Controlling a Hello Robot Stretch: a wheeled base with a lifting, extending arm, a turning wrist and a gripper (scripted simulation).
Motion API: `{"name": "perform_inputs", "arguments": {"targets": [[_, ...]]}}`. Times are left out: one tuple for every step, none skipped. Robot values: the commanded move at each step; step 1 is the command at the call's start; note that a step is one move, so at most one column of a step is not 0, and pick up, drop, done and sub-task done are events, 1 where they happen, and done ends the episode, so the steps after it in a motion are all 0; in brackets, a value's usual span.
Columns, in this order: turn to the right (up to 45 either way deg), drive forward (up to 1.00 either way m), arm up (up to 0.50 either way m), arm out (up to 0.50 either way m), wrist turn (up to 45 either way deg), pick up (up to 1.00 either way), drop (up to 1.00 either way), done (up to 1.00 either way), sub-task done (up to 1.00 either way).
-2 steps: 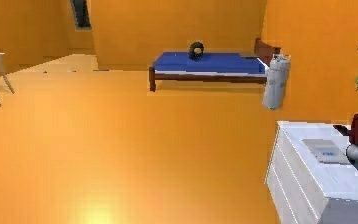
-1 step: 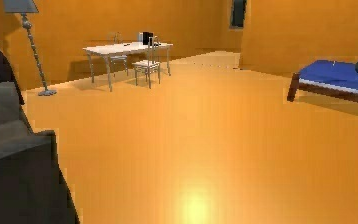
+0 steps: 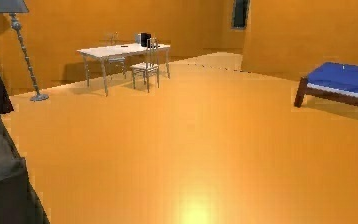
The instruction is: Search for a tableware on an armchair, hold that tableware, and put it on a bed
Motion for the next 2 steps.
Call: {"name": "perform_inputs", "arguments": {"targets": [[-45.0, 0.0, 0.0, 0.0, 0.0, 0.0, 0.0, 0.0, 0.0], [-3.0, 0.0, 0.0, 0.0, 0.0, 0.0, 0.0, 0.0, 0.0]]}}
